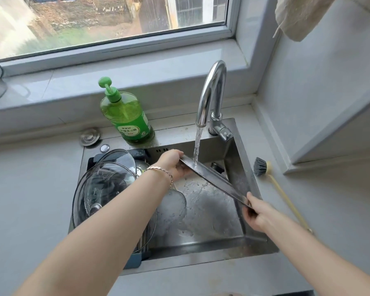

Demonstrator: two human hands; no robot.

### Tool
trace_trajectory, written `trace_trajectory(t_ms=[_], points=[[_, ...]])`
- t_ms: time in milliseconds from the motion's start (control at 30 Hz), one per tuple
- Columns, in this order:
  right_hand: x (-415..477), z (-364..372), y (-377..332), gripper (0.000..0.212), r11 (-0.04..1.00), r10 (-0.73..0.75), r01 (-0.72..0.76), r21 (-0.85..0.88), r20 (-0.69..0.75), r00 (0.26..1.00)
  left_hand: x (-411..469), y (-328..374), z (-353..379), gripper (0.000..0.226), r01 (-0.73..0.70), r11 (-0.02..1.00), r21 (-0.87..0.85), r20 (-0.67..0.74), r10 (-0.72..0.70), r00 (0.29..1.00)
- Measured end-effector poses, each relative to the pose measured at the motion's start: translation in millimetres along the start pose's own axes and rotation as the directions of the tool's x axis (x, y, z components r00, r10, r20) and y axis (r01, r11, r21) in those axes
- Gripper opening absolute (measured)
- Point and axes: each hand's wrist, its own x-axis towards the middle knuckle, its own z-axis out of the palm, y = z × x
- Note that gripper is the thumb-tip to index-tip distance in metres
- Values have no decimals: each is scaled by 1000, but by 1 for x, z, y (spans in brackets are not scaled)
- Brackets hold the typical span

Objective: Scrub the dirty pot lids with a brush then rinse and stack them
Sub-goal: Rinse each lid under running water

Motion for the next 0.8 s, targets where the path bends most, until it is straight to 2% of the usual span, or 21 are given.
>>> trace_trajectory(t_ms=[67,133,200,267,333,400,500,533,633,733,800], points=[[-1,2,3,24,999,-44,44,-25,22,999,-4,0,-14,18,17,1000,-10,-7,-17,1000],[0,5,7,27,982,-126,129,-137,34,991,-9,-1,-30,9,24,999,-30,-14,-24,1000],[3,11,14,33,938,-230,235,-255,51,972,-19,-1,-44,12,25,998,-50,-2,-25,1000],[5,20,20,34,897,-308,324,-301,101,946,-27,0,-57,21,3,998,-57,3,-2,1000],[5,30,27,30,863,-346,383,-329,168,923,-33,2,-69,31,-51,998,-43,-59,48,997],[6,39,34,30,830,-348,424,-362,258,902,-38,8,-82,45,-159,987,38,-167,163,972],[6,50,44,31,831,-329,456,-319,380,864,-47,17,-95,74,-252,954,161,-235,285,929],[5,52,47,31,843,-306,440,-310,396,866,-51,19,-96,69,-269,943,196,-248,314,917],[9,52,60,44,858,-136,326,-397,437,889,-66,27,-92,22,-355,882,310,-200,426,883],[7,45,75,43,822,0,242,-516,425,905,-82,27,-82,20,-424,819,385,-91,491,866],[10,37,80,43,792,7,236,-563,396,918,-88,23,-77,19,-409,809,423,-25,461,887]])
